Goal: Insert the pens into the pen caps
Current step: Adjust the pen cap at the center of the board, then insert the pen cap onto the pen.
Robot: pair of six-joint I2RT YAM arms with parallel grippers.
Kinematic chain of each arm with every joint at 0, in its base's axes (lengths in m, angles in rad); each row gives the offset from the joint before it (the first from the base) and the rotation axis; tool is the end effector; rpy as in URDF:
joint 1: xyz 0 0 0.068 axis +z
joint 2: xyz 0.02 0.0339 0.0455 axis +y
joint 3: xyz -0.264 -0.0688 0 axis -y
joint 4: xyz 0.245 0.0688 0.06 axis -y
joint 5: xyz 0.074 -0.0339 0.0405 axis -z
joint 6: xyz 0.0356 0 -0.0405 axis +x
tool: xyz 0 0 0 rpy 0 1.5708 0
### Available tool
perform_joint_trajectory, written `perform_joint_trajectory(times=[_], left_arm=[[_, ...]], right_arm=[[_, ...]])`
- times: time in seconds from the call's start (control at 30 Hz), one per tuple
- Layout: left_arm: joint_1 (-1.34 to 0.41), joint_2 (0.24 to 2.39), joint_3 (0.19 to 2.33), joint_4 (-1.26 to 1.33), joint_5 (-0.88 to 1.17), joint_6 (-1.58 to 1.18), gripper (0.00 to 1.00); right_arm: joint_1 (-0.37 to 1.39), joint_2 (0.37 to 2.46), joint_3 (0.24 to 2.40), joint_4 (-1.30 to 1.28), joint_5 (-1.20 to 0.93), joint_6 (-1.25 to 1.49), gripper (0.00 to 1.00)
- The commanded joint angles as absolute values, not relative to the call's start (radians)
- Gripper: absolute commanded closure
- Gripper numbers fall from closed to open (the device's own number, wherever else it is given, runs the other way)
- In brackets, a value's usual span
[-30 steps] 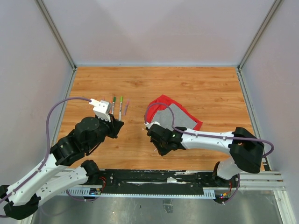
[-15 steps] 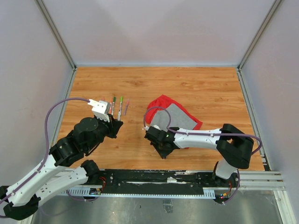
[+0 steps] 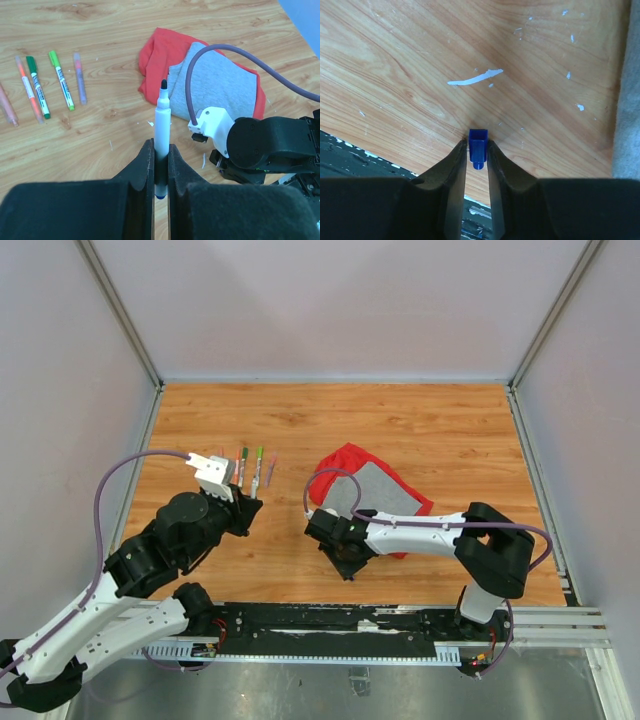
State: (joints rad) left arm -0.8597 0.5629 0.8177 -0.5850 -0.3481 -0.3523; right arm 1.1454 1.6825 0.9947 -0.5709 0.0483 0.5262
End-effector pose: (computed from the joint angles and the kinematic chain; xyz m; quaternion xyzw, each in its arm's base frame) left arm 0.0878 -0.0833 0.3394 0.1037 0.8010 -0.2103 0.5508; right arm 0.1297 0.2821 0.1624 -0.2973 0.9418 0.0993 0.1219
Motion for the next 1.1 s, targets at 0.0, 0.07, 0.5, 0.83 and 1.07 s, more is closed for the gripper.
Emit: perform_joint_trajectory(times=[0.0,0.07,0.5,0.83,1.07], left_arm=[[-0.856,0.548,0.803,-0.550,-0.367,-0.342,0.99],[-0.856,0.544,0.799,-0.548,-0.372,-0.342,1.00],[-0.856,0.612,0.800,-0.468,-0.276,-0.398,1.00],[-0.856,0.682,0.673,-0.220,-0.216,-0.429,0.99],[-0.856,0.709,0.623,-0.114,-0.156,-0.430,1.00]], right_arm=[[1.151,1.725,0.985,-0.615,0.053,0.538,0.80],[1.150,1.716,0.977,-0.622,0.071,0.544,0.87],[1.138,1.335,0.868,-0.462,0.147,0.490,0.99],[1.084,1.022,0.808,-0.224,0.180,0.479,0.99],[1.003,0.873,0.639,0.131,0.052,0.584,1.00]])
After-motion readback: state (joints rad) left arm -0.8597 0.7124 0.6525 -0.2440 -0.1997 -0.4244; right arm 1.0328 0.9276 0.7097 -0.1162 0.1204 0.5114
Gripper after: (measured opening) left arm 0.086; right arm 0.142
